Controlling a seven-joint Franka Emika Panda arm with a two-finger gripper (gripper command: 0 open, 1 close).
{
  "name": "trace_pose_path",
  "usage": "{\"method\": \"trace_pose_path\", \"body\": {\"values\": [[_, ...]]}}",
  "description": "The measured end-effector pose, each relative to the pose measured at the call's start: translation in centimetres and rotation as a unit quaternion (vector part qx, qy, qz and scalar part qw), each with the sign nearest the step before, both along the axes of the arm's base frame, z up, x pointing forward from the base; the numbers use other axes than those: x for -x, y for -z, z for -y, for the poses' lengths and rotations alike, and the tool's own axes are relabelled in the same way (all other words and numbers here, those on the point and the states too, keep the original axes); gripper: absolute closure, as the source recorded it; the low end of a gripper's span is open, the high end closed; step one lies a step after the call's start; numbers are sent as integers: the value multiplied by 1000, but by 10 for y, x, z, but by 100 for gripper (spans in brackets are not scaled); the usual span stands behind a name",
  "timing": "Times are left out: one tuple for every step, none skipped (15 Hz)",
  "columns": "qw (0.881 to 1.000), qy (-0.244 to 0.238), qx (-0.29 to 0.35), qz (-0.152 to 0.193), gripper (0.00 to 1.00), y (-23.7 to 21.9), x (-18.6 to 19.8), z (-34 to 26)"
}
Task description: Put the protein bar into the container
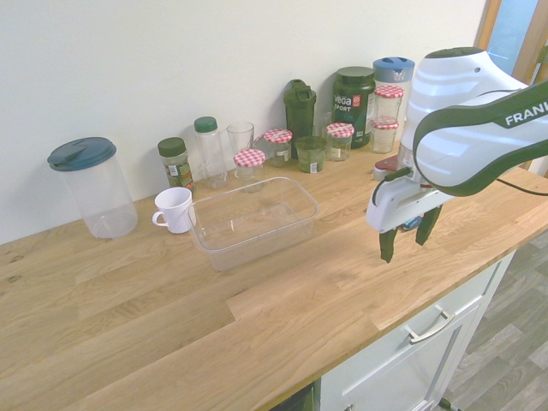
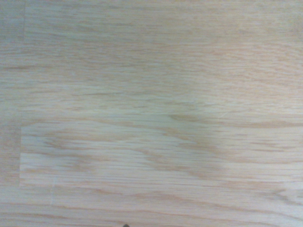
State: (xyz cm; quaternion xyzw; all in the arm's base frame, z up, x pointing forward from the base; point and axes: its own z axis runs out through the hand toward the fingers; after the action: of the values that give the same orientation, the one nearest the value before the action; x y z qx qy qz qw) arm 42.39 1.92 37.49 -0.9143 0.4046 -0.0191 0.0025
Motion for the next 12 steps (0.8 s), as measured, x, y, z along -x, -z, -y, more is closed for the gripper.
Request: {"method": "trace_pose_path", "body": {"values": [[1000, 0, 0, 0, 0, 0, 0, 0], [1000, 0, 0, 0, 0, 0, 0, 0], [1000, 1, 0, 0, 0, 0, 0, 0], [1000, 2, 1, 1, 0, -2, -1, 1], [1000, 5, 2, 4, 0, -4, -3, 6], [1000, 13, 4, 7, 0, -7, -5, 15], [1000, 21, 4, 10, 0, -12, -8, 29], [1000, 27, 6, 15, 0, -17, -11, 45], [999, 30, 10, 19, 0, -22, -14, 62], [999, 32, 14, 22, 0, -27, -18, 78], [999, 31, 18, 25, 0, -29, -24, 90], [999, 29, 22, 26, 0, -29, -32, 100]]}}
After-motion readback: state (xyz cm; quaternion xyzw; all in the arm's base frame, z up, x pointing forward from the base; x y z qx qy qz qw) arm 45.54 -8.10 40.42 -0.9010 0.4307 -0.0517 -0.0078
